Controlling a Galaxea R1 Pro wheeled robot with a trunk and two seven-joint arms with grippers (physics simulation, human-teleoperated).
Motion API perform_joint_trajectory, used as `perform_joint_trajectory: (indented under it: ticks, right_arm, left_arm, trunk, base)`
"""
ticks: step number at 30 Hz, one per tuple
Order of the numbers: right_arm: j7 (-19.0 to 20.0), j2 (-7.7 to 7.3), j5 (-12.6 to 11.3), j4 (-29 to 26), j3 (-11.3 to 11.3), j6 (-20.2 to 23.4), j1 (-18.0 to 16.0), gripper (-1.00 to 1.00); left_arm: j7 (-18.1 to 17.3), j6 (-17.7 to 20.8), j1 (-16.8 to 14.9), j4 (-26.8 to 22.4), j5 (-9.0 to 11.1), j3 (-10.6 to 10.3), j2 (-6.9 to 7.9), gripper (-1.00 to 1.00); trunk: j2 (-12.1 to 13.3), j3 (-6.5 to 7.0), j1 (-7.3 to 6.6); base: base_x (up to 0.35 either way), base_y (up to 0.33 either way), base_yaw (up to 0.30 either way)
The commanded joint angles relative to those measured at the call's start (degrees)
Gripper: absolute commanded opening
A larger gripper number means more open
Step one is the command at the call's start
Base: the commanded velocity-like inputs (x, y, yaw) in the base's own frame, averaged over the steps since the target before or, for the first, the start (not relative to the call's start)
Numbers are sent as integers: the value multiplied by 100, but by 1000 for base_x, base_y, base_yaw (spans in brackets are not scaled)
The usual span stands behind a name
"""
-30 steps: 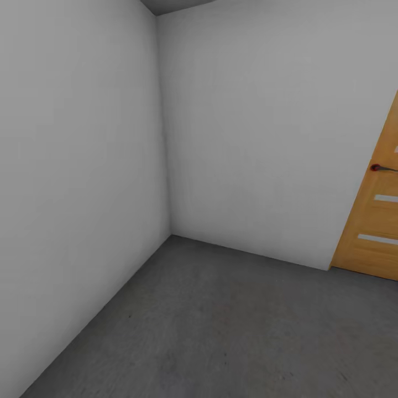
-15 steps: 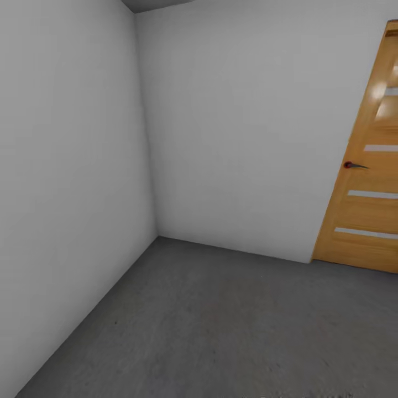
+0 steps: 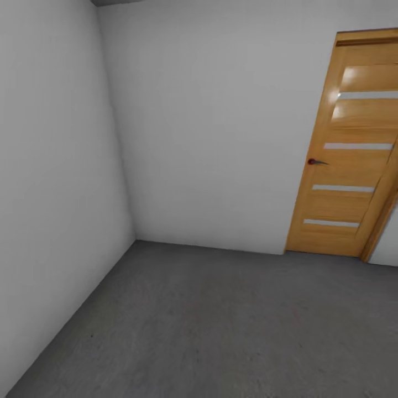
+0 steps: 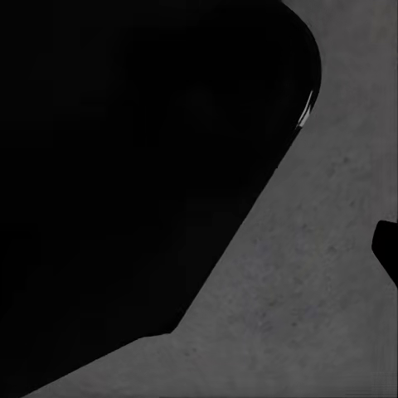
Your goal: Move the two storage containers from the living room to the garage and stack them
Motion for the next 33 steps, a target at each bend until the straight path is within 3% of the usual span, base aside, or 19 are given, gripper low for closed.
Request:
perform_joint_trajectory:
  ticks: [1, 33]
  right_arm:
    - [2, 3, -61, 0, 47, -7, -1, 100]
    - [3, 16, -100, 0, 56, -8, -1, 100]
  left_arm:
    - [1, -3, -1, -2, 1, -1, 1, 100]
    - [0, -3, -1, -15, 29, 7, -19, 100]
  trunk:
    - [-2, -4, 0]
    - [-2, -4, 0]
  base:
    - [0, 0, -282]
    - [0, 0, -282]
